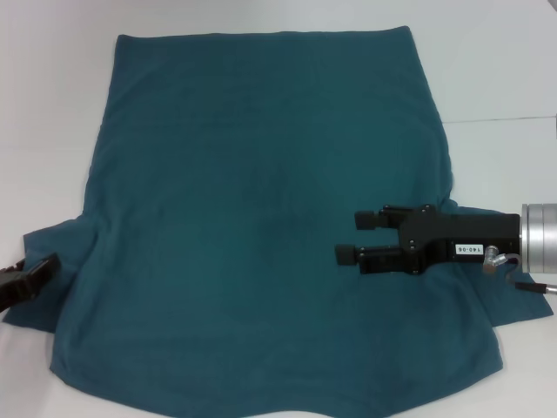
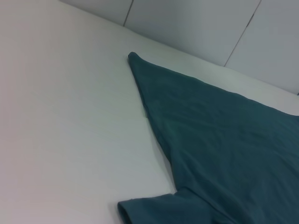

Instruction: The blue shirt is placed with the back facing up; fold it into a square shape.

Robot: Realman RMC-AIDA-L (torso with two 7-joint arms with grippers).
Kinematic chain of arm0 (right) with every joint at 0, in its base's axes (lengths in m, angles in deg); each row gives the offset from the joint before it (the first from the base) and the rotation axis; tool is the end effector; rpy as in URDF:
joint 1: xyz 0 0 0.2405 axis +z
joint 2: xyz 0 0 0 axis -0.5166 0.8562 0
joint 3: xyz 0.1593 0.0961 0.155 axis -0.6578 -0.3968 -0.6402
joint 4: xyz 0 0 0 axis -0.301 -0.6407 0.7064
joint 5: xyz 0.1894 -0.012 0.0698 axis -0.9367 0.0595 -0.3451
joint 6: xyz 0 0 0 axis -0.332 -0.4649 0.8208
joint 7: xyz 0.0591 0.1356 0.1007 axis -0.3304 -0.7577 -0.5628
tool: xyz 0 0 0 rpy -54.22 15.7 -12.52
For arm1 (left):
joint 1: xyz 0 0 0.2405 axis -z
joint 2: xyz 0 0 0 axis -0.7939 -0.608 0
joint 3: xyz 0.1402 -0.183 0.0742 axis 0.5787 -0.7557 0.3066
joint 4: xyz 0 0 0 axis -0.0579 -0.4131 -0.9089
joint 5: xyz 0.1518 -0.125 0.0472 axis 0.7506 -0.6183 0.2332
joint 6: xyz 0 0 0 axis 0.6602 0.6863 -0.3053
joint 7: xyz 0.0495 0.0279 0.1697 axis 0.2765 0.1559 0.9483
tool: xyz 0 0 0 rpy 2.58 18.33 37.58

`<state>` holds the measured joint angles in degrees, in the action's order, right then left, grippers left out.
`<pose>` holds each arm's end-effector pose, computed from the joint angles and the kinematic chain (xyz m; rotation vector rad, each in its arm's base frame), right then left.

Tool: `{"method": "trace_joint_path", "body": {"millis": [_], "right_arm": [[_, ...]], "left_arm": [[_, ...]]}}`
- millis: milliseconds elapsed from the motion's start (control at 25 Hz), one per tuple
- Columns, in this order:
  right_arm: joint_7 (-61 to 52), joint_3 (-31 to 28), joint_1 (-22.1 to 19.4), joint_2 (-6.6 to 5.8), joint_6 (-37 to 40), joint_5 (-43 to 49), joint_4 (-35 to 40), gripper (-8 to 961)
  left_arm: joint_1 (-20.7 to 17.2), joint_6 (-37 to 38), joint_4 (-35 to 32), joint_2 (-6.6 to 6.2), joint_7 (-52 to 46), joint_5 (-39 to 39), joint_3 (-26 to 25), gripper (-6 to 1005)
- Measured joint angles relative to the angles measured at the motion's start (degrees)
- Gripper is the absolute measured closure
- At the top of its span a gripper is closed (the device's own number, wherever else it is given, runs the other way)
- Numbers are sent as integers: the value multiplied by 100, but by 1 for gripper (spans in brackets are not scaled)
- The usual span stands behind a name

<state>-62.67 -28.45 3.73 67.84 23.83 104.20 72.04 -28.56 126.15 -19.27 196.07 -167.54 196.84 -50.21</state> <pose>0.2204 0.3537 -0.0203 -2.7020 0.7873 0.6896 -0.3564 0.3507 -0.0026 -1.8241 -1.2392 -0.6154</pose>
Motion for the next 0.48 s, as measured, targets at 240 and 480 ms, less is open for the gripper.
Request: {"method": "trace_joint_path", "body": {"millis": [240,480], "right_arm": [[0,0,-11,0,8,-6,0,53],[0,0,-11,3,12,-21,0,54]], "left_arm": [[-1,-2,-7,0,-19,14,4,645],[6,-2,-22,-2,-20,13,8,847]]}}
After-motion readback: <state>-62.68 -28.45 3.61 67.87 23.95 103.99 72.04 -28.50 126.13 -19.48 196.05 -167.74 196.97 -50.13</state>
